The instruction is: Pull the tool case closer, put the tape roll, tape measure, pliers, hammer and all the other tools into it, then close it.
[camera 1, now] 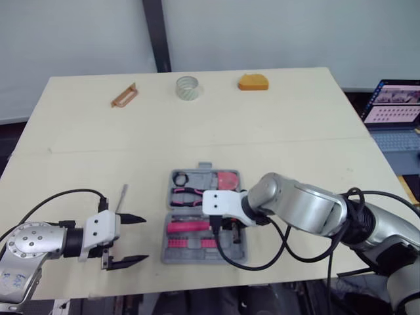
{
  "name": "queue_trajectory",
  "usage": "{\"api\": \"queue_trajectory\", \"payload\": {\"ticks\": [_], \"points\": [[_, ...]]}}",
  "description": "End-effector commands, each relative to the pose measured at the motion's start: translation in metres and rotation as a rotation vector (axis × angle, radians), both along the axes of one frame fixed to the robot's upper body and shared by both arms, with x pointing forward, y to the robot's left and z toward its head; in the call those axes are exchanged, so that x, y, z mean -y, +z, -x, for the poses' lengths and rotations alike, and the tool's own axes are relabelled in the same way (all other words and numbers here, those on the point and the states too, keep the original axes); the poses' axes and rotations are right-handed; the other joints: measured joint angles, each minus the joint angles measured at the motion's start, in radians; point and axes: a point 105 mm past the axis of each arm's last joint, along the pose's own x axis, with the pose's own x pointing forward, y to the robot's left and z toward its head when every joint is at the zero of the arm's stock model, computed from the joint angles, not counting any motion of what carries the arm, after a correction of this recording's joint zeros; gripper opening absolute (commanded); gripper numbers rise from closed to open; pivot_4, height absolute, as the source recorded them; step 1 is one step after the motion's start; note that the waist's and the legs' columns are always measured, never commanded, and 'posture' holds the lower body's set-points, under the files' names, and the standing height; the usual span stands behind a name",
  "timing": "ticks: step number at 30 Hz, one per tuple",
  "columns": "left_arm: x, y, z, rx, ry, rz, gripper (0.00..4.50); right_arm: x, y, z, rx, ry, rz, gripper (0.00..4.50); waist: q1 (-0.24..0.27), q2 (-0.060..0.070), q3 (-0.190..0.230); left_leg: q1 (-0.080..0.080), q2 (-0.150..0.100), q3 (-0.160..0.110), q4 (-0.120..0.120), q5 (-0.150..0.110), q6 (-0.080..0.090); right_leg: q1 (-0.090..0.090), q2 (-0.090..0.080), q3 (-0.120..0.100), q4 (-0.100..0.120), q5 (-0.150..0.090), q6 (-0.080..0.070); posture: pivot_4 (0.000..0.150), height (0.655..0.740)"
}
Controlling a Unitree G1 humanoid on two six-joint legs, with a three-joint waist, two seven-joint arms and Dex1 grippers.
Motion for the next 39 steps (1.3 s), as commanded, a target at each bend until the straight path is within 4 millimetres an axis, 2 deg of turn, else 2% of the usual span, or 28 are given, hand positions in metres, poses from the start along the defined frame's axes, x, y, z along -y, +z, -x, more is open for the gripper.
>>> {"api": "queue_trajectory", "payload": {"ticks": [1, 39], "points": [[-0.003, 0.005, 0.002, 0.017, 0.007, 0.002, 4.5, -0.003, 0.0, 0.001, 0.025, 0.016, -0.003, 0.03, 0.0, 0.0, 0.0, 0.0, 0.0, 0.0, 0.0, 0.0, 0.0, 0.0, 0.0, 0.0, 0.0, 0.0, 0.0, 0.15, 0.74], [-0.005, 0.002, 0.002, 0.016, 0.024, 0.004, 4.5, -0.007, -0.015, 0.003, 0.009, 0.011, -0.002, 0.03, -0.001, 0.0, 0.0, 0.0, 0.0, 0.0, 0.0, 0.0, 0.0, 0.0, 0.0, 0.0, 0.0, 0.0, 0.0, 0.15, 0.74]]}}
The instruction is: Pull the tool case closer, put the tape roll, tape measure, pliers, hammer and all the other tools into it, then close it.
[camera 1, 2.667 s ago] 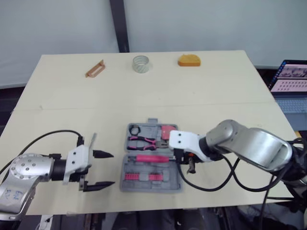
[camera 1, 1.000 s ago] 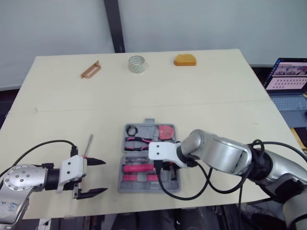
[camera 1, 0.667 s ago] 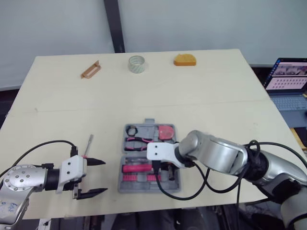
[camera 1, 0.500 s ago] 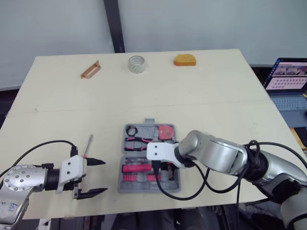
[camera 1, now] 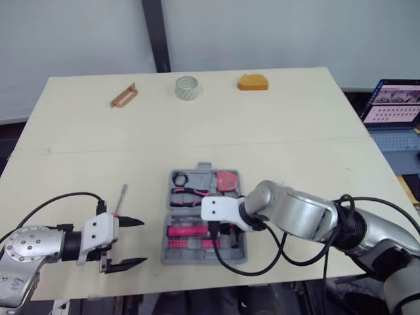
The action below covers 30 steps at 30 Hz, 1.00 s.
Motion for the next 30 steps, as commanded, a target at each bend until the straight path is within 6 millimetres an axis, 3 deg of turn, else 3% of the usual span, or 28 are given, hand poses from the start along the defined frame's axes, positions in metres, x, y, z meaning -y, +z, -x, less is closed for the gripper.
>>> {"api": "queue_trajectory", "payload": {"ticks": [1, 20, 23, 29, 30], "points": [[-0.002, 0.006, -0.002, 0.034, 0.007, 0.005, 4.5, -0.005, 0.002, 0.001, 0.024, 0.023, -0.017, 0.03, 0.0, 0.0, 0.0, 0.0, 0.0, 0.0, 0.0, 0.0, 0.0, 0.0, 0.0, 0.0, 0.0, 0.0, 0.0, 0.15, 0.74], [-0.001, 0.008, -0.004, 0.039, 0.011, 0.005, 4.5, -0.004, -0.003, -0.002, 0.029, 0.031, -0.015, 0.03, 0.0, 0.0, 0.0, 0.0, 0.0, 0.0, 0.0, 0.0, 0.0, 0.0, 0.0, 0.0, 0.0, 0.0, 0.0, 0.15, 0.74], [-0.001, 0.008, -0.004, 0.038, 0.012, 0.007, 4.5, -0.004, -0.002, -0.001, 0.029, 0.036, -0.017, 1.24, 0.0, 0.0, 0.0, 0.0, 0.0, 0.0, 0.0, 0.0, 0.0, 0.0, 0.0, 0.0, 0.0, 0.0, 0.0, 0.15, 0.74], [0.001, 0.011, -0.004, 0.04, 0.029, 0.033, 4.5, 0.001, 0.013, 0.004, 0.034, 0.049, -0.037, 4.26, 0.0, 0.0, 0.0, 0.0, 0.0, 0.0, 0.0, 0.0, 0.0, 0.0, 0.0, 0.0, 0.0, 0.0, 0.0, 0.15, 0.74], [0.002, 0.011, -0.003, 0.039, 0.031, 0.037, 4.5, 0.002, 0.017, 0.005, 0.034, 0.052, -0.046, 4.45, 0.0, 0.0, 0.0, 0.0, 0.0, 0.0, 0.0, 0.0, 0.0, 0.0, 0.0, 0.0, 0.0, 0.0, 0.0, 0.15, 0.74]]}}
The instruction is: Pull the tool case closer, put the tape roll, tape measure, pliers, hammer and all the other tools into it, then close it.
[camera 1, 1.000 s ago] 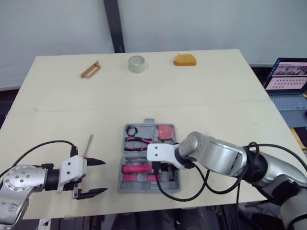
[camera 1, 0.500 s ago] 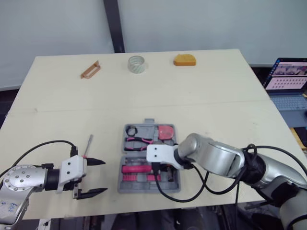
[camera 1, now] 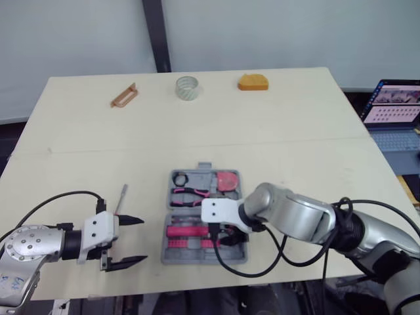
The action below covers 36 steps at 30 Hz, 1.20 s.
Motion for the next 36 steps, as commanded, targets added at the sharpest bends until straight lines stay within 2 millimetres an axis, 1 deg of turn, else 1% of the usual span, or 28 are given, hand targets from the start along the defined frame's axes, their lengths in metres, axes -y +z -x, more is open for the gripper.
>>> {"api": "queue_trajectory", "payload": {"ticks": [1, 3, 6, 9, 10, 12, 13, 15, 16, 18, 19, 20, 23, 25, 31, 36], "points": [[0.003, 0.01, 0.001, 0.033, 0.005, 0.031, 4.5, -0.003, 0.022, 0.007, 0.014, 0.045, -0.057, 4.45, 0.0, 0.0, 0.0, 0.0, 0.0, 0.0, 0.0, 0.0, 0.0, 0.0, 0.0, 0.0, 0.0, 0.0, 0.0, 0.15, 0.74], [0.005, 0.01, 0.002, 0.031, 0.006, 0.034, 4.5, -0.003, 0.027, 0.009, 0.008, 0.047, -0.086, 4.45, 0.0, 0.0, 0.0, 0.0, 0.0, 0.0, 0.0, 0.0, 0.0, 0.0, 0.0, 0.0, 0.0, 0.0, 0.0, 0.15, 0.74], [0.006, 0.011, 0.001, 0.032, 0.008, 0.039, 4.5, -0.011, 0.034, 0.007, 0.027, 0.045, -0.2, 4.45, 0.001, -0.001, 0.0, 0.0, 0.0, 0.0, 0.0, 0.0, 0.0, 0.0, 0.0, 0.0, 0.0, 0.0, 0.0, 0.15, 0.74], [0.007, 0.014, -0.002, 0.039, 0.007, 0.045, 4.5, -0.025, 0.045, 0.0, 0.073, 0.041, -0.391, 4.45, 0.001, -0.002, -0.001, 0.0, 0.0, 0.0, 0.0, 0.0, 0.0, 0.0, 0.0, 0.0, 0.0, 0.0, 0.0, 0.15, 0.74], [0.008, 0.014, -0.002, 0.039, 0.003, 0.048, 4.5, -0.028, 0.047, -0.003, 0.082, 0.036, -0.459, 4.22, 0.001, -0.002, -0.001, 0.0, 0.0, 0.0, 0.0, 0.0, 0.0, 0.0, 0.0, 0.0, 0.0, 0.0, 0.0, 0.15, 0.74], [0.011, 0.014, -0.003, 0.037, -0.009, 0.052, 4.5, -0.03, 0.045, -0.006, 0.098, 0.047, -0.547, 3.65, 0.003, -0.002, -0.001, 0.001, 0.0, 0.001, 0.0, 0.0, 0.0, 0.0, 0.0, 0.0, 0.001, 0.0, 0.0, 0.15, 0.74], [0.013, 0.014, -0.004, 0.037, -0.014, 0.055, 4.5, -0.03, 0.043, -0.005, 0.095, 0.056, -0.584, 3.08, 0.003, -0.002, -0.001, 0.001, 0.0, 0.001, 0.0, 0.0, 0.0, 0.001, 0.0, 0.0, 0.0, 0.0, 0.0, 0.15, 0.74], [0.016, 0.015, -0.005, 0.039, -0.021, 0.061, 4.5, -0.036, 0.044, 0.0, 0.068, 0.096, -0.705, 2.19, 0.001, -0.004, -0.002, 0.001, 0.0, 0.0, 0.0, 0.0, 0.0, 0.001, 0.0, 0.0, 0.0, 0.0, 0.0, 0.15, 0.74], [0.018, 0.016, -0.007, 0.042, -0.023, 0.063, 4.5, -0.035, 0.041, 0.001, 0.063, 0.114, -0.733, 1.63, 0.001, -0.003, -0.002, 0.002, 0.0, 0.001, -0.001, 0.0, 0.0, 0.001, 0.0, 0.0, 0.0, 0.0, 0.0, 0.15, 0.74], [0.02, 0.017, -0.009, 0.047, -0.026, 0.068, 4.5, -0.032, 0.031, 0.001, 0.063, 0.142, -0.75, 0.78, 0.001, -0.003, -0.002, 0.002, 0.0, 0.001, -0.001, 0.0, 0.0, 0.001, 0.0, 0.0, 0.0, 0.0, 0.0, 0.15, 0.74], [0.02, 0.018, -0.01, 0.049, -0.027, 0.069, 4.5, -0.03, 0.026, 0.0, 0.062, 0.149, -0.751, 0.19, 0.0, -0.003, -0.002, 0.003, 0.0, 0.001, -0.001, 0.0, 0.0, 0.001, 0.0, 0.0, 0.0, 0.0, 0.0, 0.15, 0.74], [0.021, 0.018, -0.011, 0.05, -0.027, 0.07, 4.5, -0.028, 0.018, -0.001, 0.049, 0.151, -0.747, 0.04, 0.0, -0.004, -0.002, 0.003, 0.0, 0.001, -0.001, 0.0, 0.0, 0.001, 0.0, 0.0, 0.0, 0.0, 0.0, 0.15, 0.74], [0.023, 0.019, -0.012, 0.052, -0.028, 0.071, 4.5, -0.021, -0.003, -0.007, 0.027, 0.135, -0.723, 0.04, 0.0, -0.004, -0.002, 0.004, 0.0, 0.002, -0.001, 0.0, 0.0, 0.002, 0.0, 0.0, 0.0, 0.0, 0.0, 0.15, 0.74], [0.024, 0.02, -0.013, 0.055, -0.026, 0.071, 4.5, -0.019, -0.011, -0.01, 0.023, 0.129, -0.716, 0.04, 0.0, -0.003, -0.002, 0.004, 0.0, 0.002, -0.002, 0.0, 0.0, 0.002, 0.0, 0.0, 0.0, 0.0, 0.0, 0.15, 0.74], [0.022, 0.022, -0.014, 0.061, -0.016, 0.067, 4.5, -0.016, -0.026, -0.007, -0.019, 0.129, -0.688, 0.04, 0.0, -0.003, -0.002, 0.004, 0.0, 0.002, -0.001, 0.0, 0.0, 0.002, 0.0, 0.0, 0.001, 0.0, 0.0, 0.15, 0.74], [0.023, 0.022, -0.014, 0.061, -0.013, 0.068, 4.5, -0.018, -0.028, -0.003, -0.039, 0.139, -0.683, 0.04, 0.0, -0.003, -0.002, 0.004, 0.0, 0.002, -0.001, 0.0, 0.0, 0.002, 0.0, 0.0, 0.0, 0.0, 0.0, 0.15, 0.74]]}}
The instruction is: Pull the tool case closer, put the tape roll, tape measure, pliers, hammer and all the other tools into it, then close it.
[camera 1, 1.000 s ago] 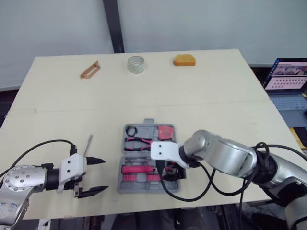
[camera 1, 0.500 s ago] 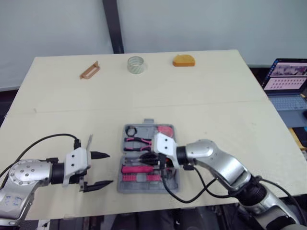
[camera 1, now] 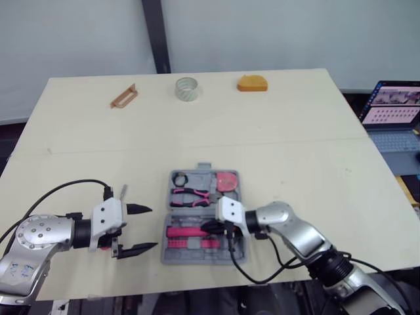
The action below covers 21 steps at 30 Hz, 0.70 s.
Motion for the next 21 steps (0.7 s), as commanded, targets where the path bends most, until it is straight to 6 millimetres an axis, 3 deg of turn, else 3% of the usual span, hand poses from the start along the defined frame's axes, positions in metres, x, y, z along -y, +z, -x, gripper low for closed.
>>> {"api": "queue_trajectory", "payload": {"ticks": [1, 13, 21], "points": [[0.005, 0.007, 0.002, 0.029, -0.017, 0.01, 4.5, -0.006, 0.004, 0.007, 0.01, 0.048, -0.014, 0.04, 0.0, 0.0, 0.0, 0.0, 0.0, 0.0, 0.0, 0.0, 0.0, 0.0, 0.0, 0.0, 0.0, 0.0, 0.0, 0.15, 0.74], [0.006, 0.008, 0.001, 0.033, -0.011, 0.013, 4.5, 0.004, -0.021, 0.006, -0.023, 0.007, 0.09, 0.04, 0.0, 0.0, 0.0, 0.002, 0.0, 0.0, 0.0, 0.0, 0.0, 0.002, 0.0, 0.0, 0.0, 0.0, 0.0, 0.15, 0.74], [0.006, 0.01, 0.0, 0.034, -0.012, 0.016, 4.5, 0.015, -0.051, 0.011, -0.078, -0.02, 0.191, 0.04, 0.0, -0.001, -0.001, 0.004, 0.0, 0.0, 0.0, 0.0, 0.0, 0.004, 0.0, 0.0, 0.0, 0.0, 0.0, 0.15, 0.74]]}}
